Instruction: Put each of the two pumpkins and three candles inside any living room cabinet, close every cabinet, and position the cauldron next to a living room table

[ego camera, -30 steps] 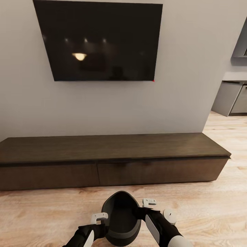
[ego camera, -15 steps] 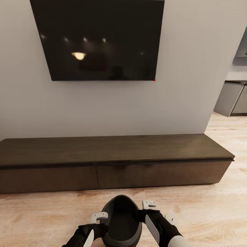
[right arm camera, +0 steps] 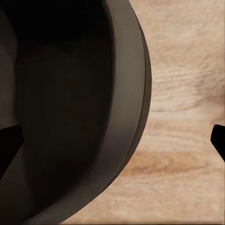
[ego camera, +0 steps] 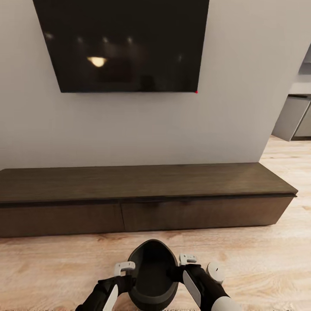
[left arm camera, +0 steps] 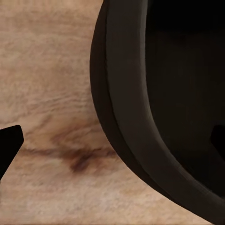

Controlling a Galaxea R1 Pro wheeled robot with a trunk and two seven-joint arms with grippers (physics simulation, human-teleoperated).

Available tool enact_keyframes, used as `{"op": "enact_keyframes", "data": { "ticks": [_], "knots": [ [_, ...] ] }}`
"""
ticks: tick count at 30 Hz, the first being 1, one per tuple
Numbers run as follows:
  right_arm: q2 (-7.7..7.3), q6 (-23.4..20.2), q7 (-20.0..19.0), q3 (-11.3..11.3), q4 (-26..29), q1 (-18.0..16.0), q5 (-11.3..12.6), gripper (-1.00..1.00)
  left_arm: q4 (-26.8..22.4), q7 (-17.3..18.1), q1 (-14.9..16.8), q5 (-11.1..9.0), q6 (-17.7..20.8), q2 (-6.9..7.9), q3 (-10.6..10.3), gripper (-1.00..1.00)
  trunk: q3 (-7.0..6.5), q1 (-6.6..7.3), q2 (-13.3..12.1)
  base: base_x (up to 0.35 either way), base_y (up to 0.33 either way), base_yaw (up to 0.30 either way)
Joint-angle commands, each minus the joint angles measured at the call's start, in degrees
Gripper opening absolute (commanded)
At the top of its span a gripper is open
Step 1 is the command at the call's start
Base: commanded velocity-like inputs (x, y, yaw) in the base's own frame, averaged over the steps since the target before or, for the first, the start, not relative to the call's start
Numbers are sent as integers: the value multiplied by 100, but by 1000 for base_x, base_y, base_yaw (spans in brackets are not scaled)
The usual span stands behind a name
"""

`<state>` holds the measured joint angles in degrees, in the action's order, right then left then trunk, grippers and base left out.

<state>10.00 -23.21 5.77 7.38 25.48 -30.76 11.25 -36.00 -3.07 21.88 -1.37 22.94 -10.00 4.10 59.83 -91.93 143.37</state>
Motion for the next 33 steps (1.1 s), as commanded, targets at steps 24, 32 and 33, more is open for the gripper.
{"op": "enact_keyframes", "data": {
  "ticks": [24,32,33],
  "knots": [
    [0,447,-5,0,-86,9,-29,100,-65,-1,0,-74,-62,0,0,100,377,-44,23,0,0,0],
    [0,455,-5,0,-87,9,-23,100,-65,1,0,-74,-62,0,0,100,377,-44,23,0,0,0],
    [0,456,-5,0,-87,9,-21,100,-65,0,0,-74,-62,0,-3,100,400,-46,24,0,0,0]
  ]
}}
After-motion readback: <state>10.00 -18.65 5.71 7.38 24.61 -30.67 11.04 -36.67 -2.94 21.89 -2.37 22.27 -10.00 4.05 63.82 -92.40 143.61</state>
